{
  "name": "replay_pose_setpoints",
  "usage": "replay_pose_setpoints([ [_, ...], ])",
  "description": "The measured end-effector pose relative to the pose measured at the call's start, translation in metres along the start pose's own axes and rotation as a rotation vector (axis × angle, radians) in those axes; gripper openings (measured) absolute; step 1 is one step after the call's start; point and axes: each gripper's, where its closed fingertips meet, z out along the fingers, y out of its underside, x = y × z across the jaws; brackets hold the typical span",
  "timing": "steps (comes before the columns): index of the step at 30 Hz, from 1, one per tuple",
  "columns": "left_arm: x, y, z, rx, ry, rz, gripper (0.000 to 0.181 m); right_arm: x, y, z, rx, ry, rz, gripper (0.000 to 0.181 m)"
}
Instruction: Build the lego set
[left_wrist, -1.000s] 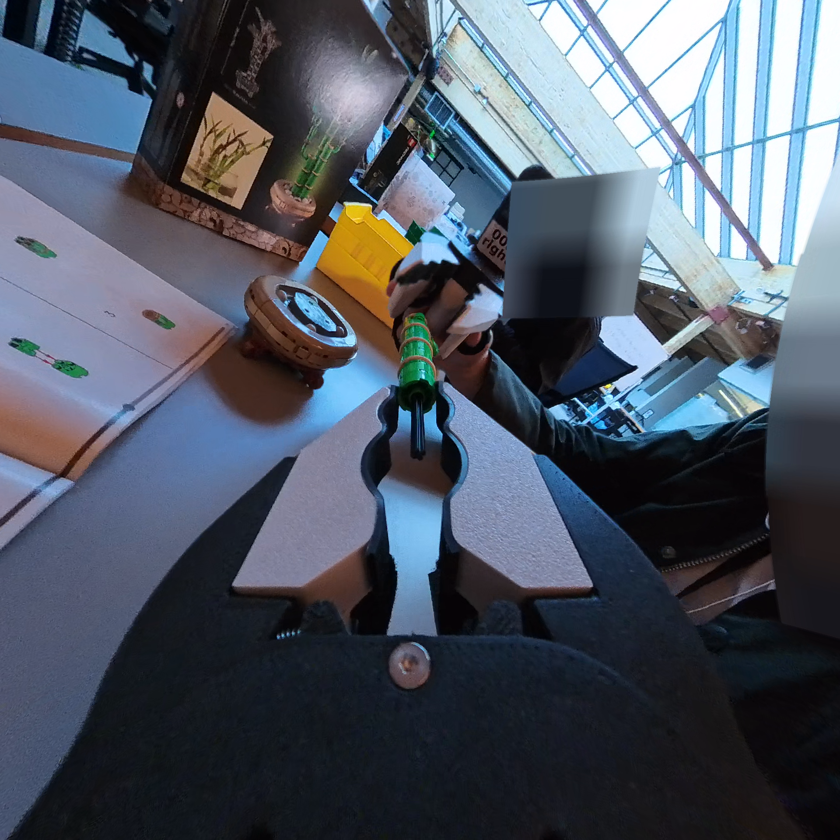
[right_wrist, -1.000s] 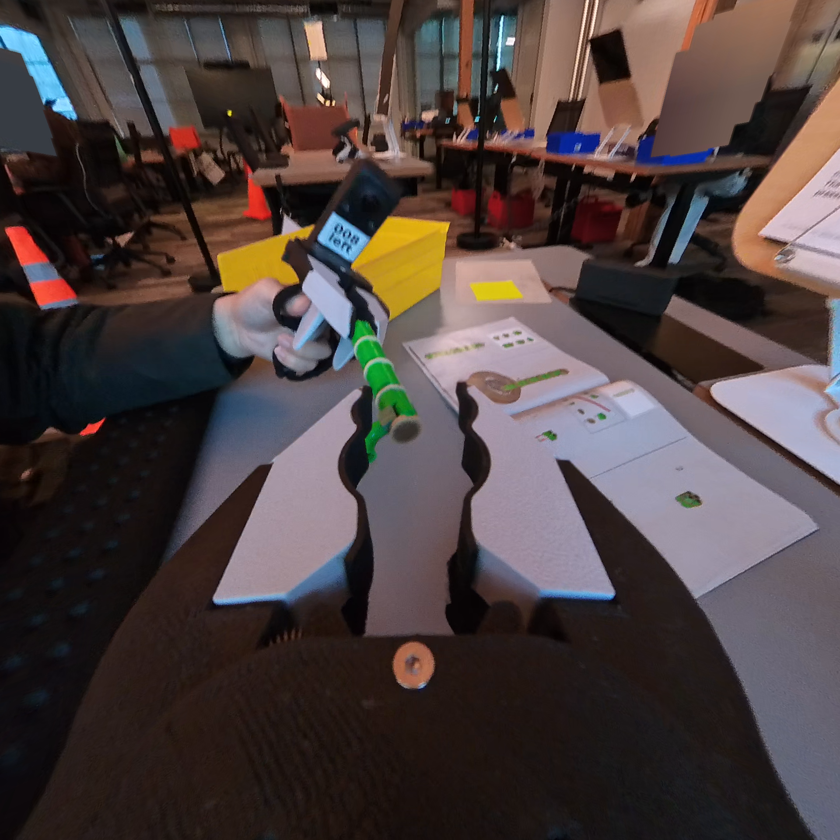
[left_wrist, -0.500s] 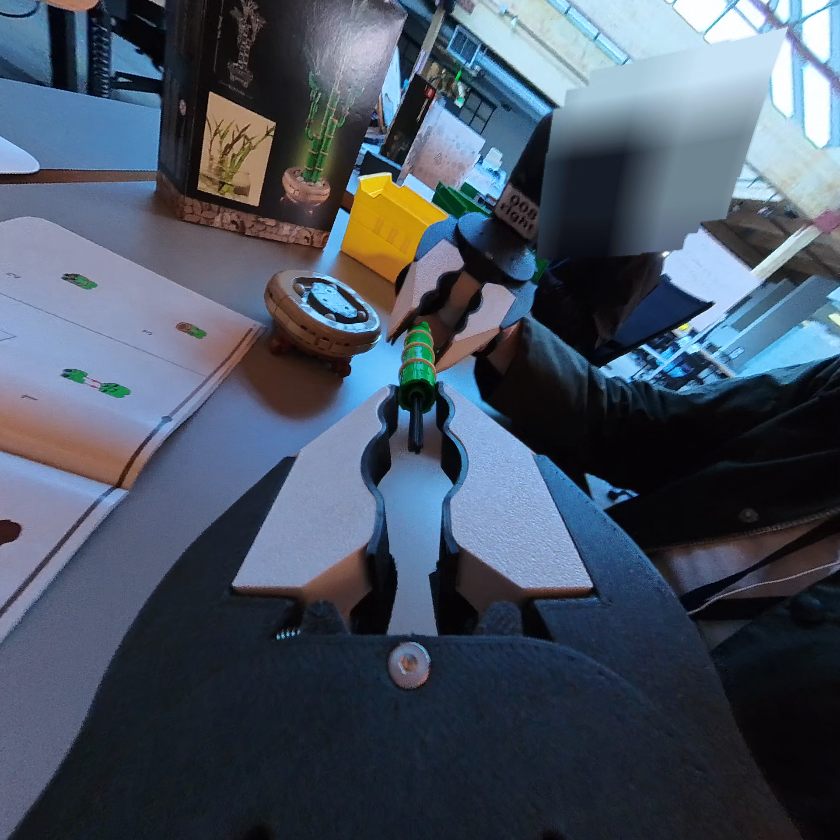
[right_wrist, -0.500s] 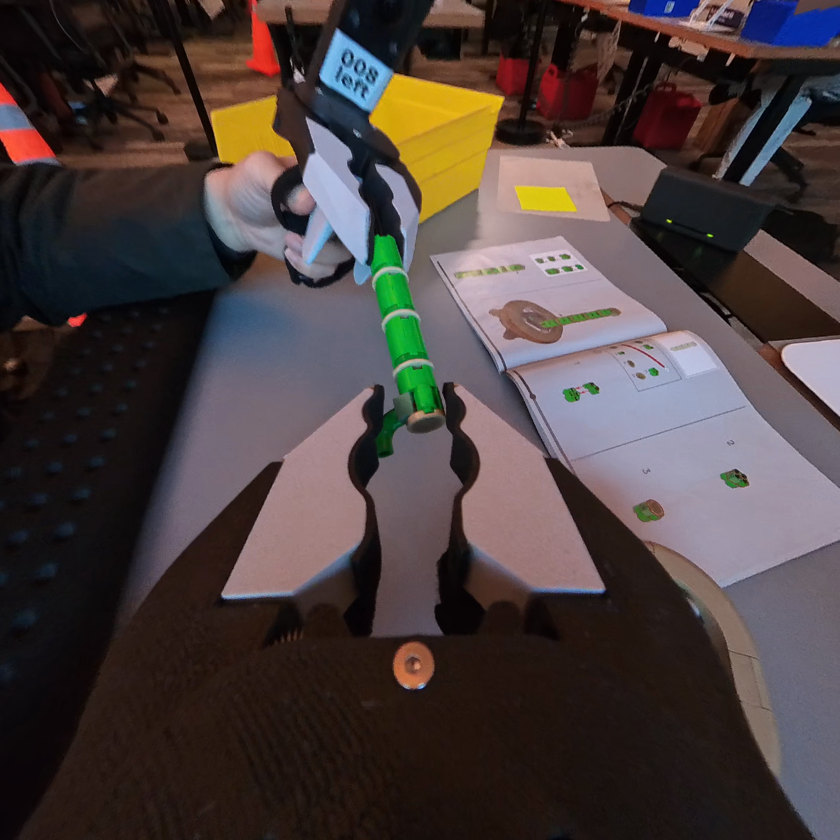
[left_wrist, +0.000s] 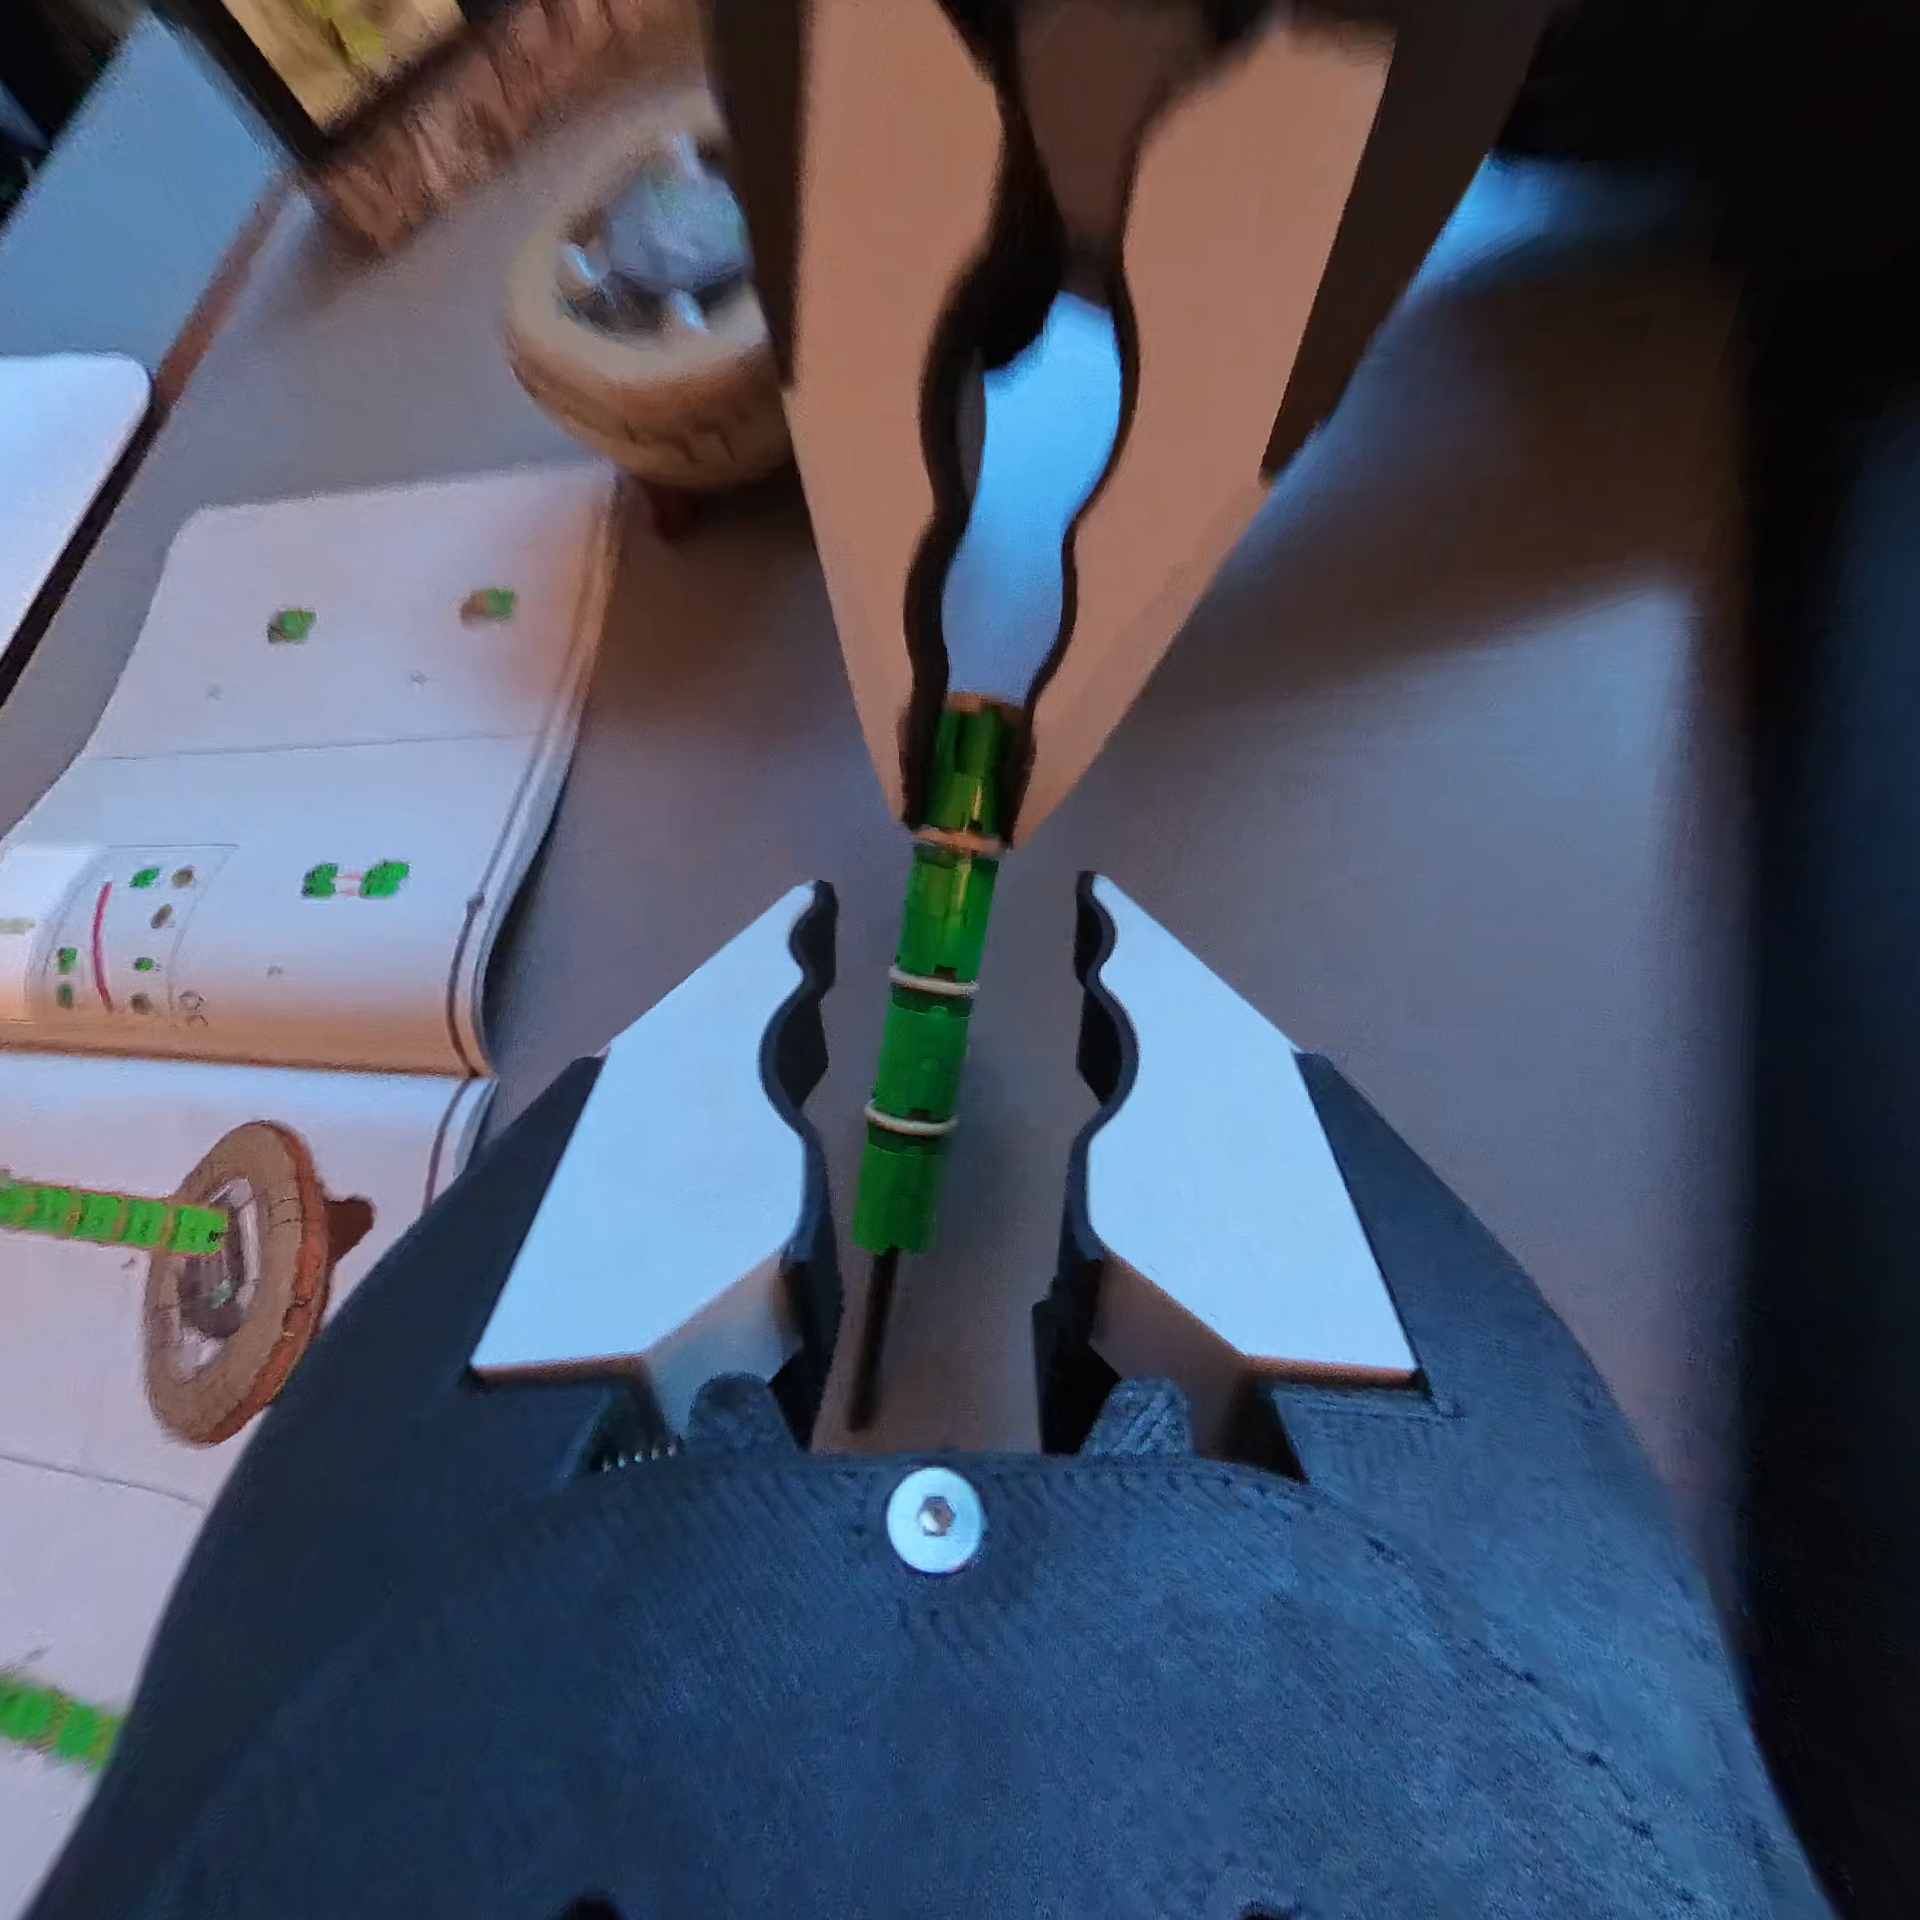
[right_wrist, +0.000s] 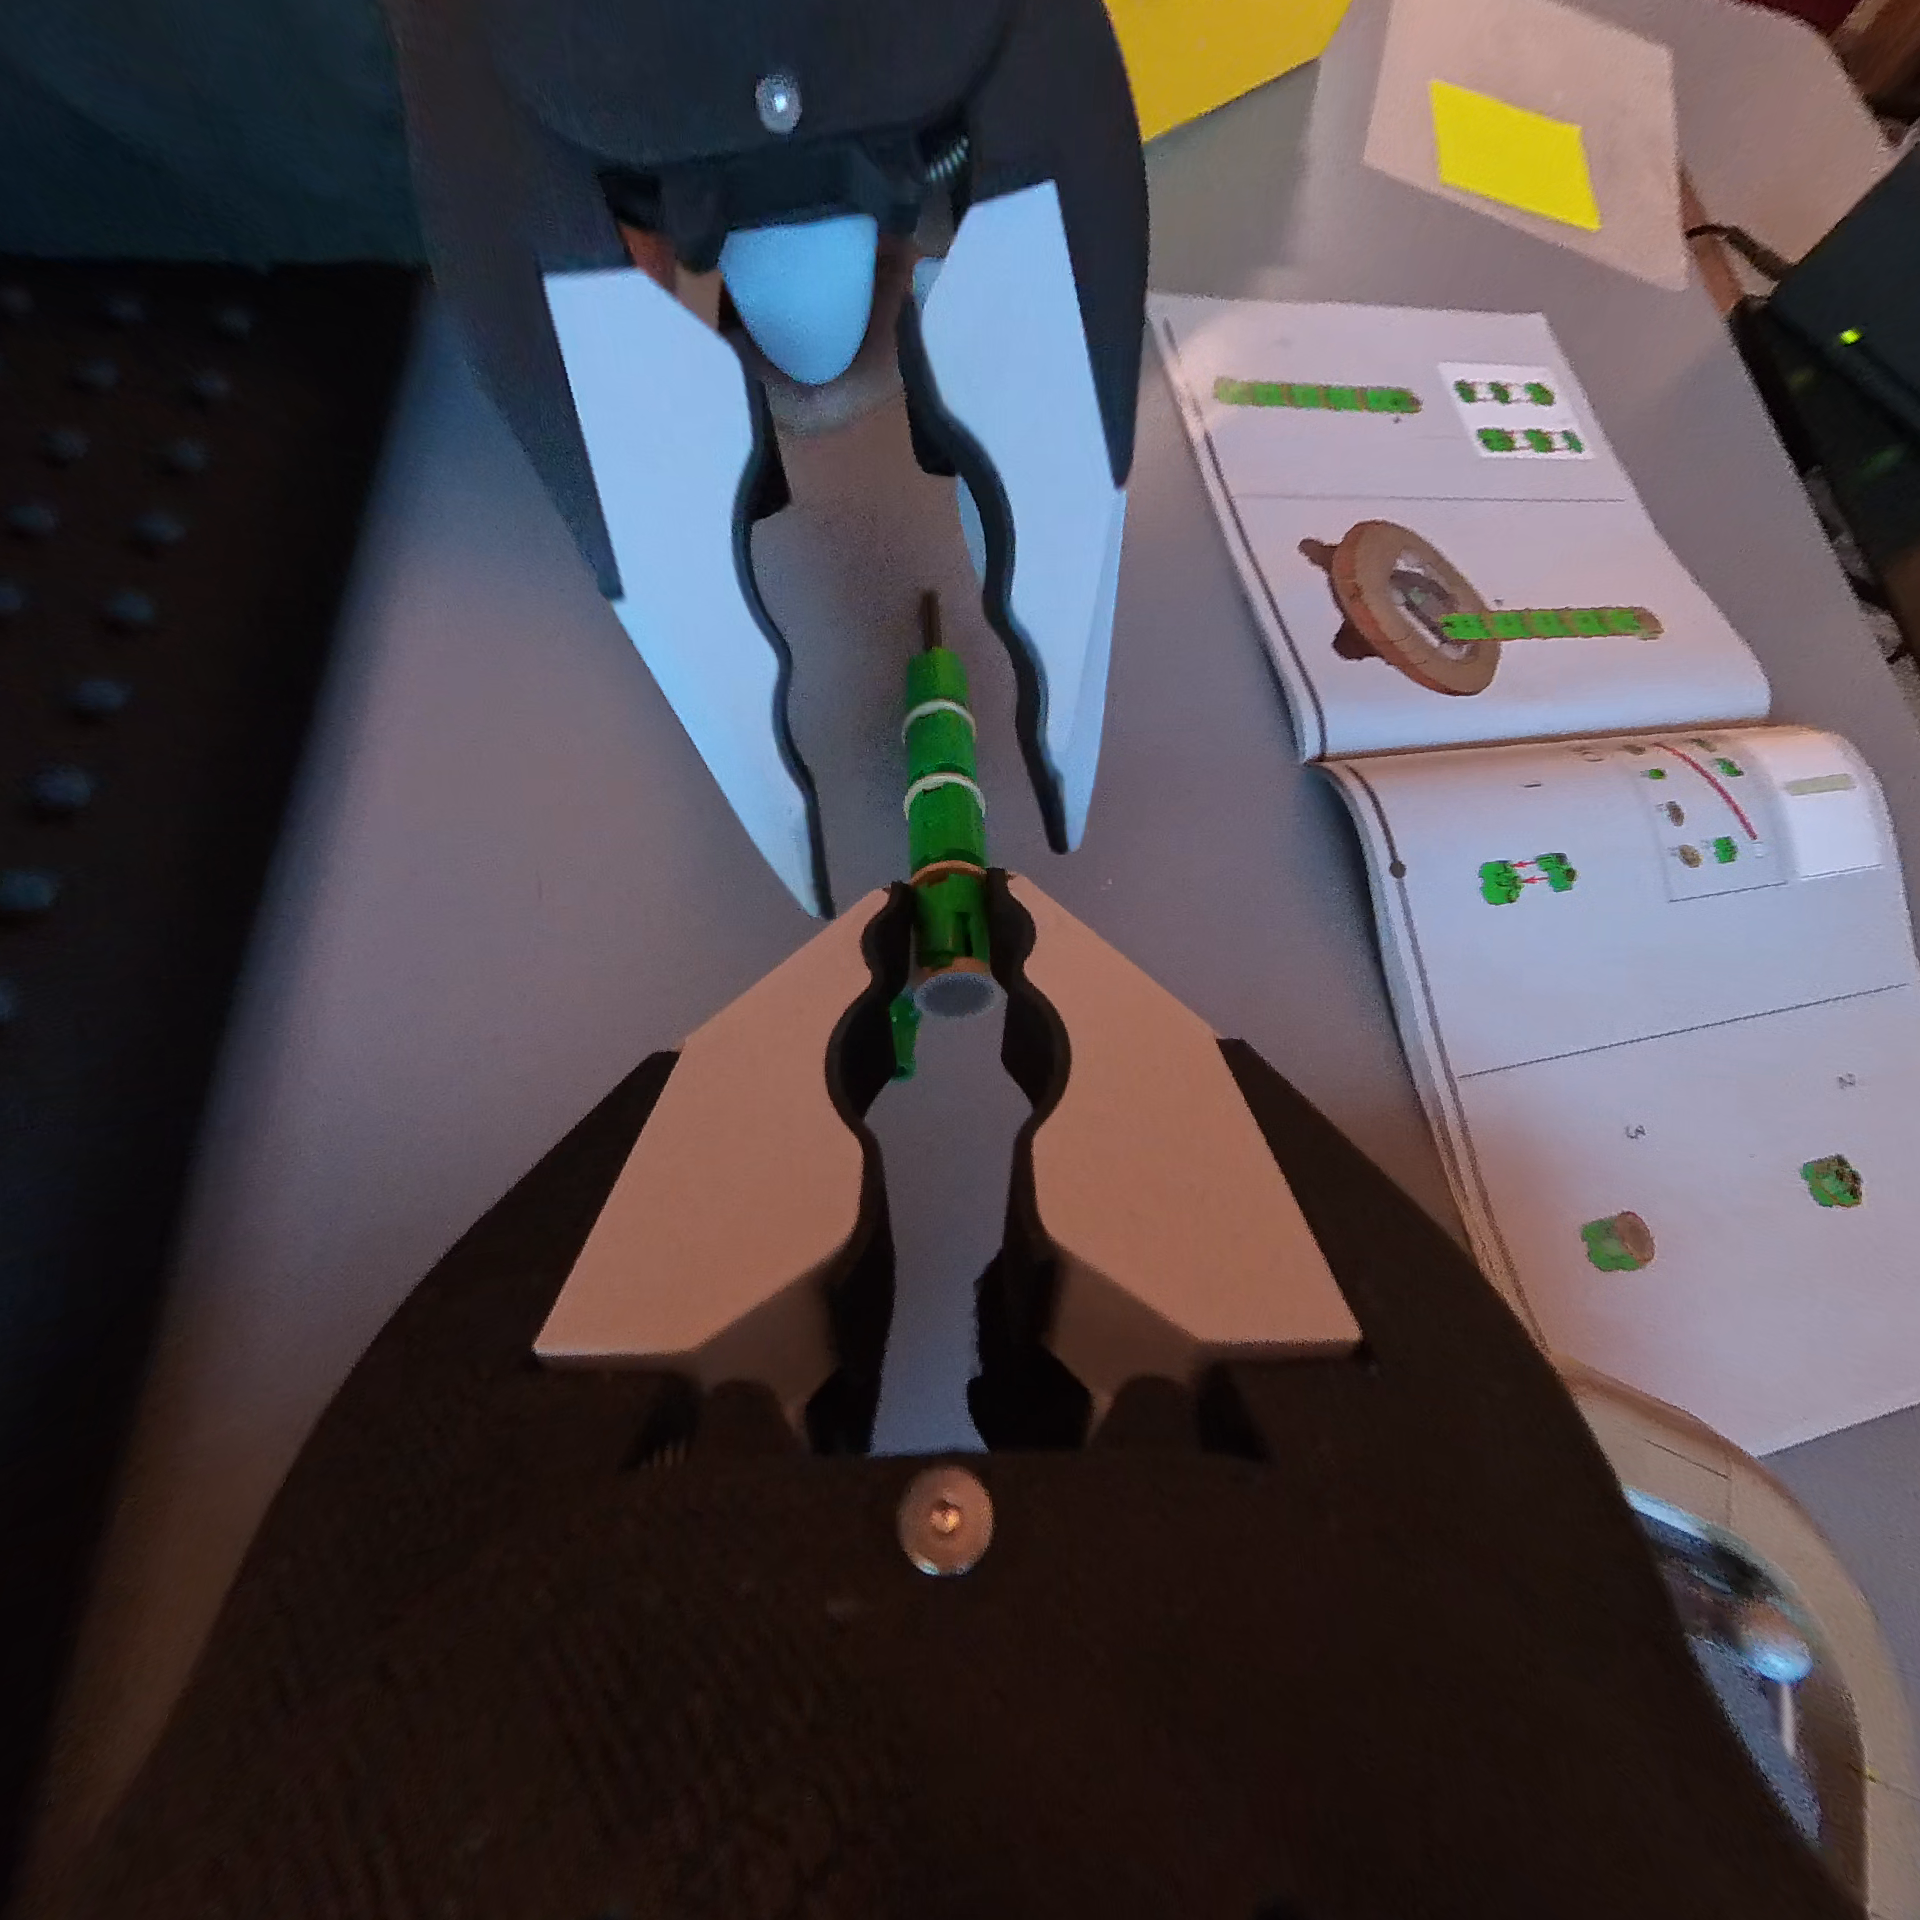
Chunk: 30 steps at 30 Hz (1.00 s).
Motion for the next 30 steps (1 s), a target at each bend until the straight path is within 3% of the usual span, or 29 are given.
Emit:
replay_pose_setpoints([
  [4,-0.007,0.024,0.012,-0.142,-0.089,0.108,0.018,0.000,0.008,0.003,-0.042,0.002,-0.010,0.012],
  [15,-0.005,0.025,0.012,-0.177,-0.076,0.093,0.017,0.004,0.023,0.010,-0.190,0.105,-0.145,0.015],
  [30,0.000,0.021,0.014,-0.166,-0.100,0.186,0.016,-0.001,0.020,0.022,-0.216,0.112,-0.213,0.014],
])
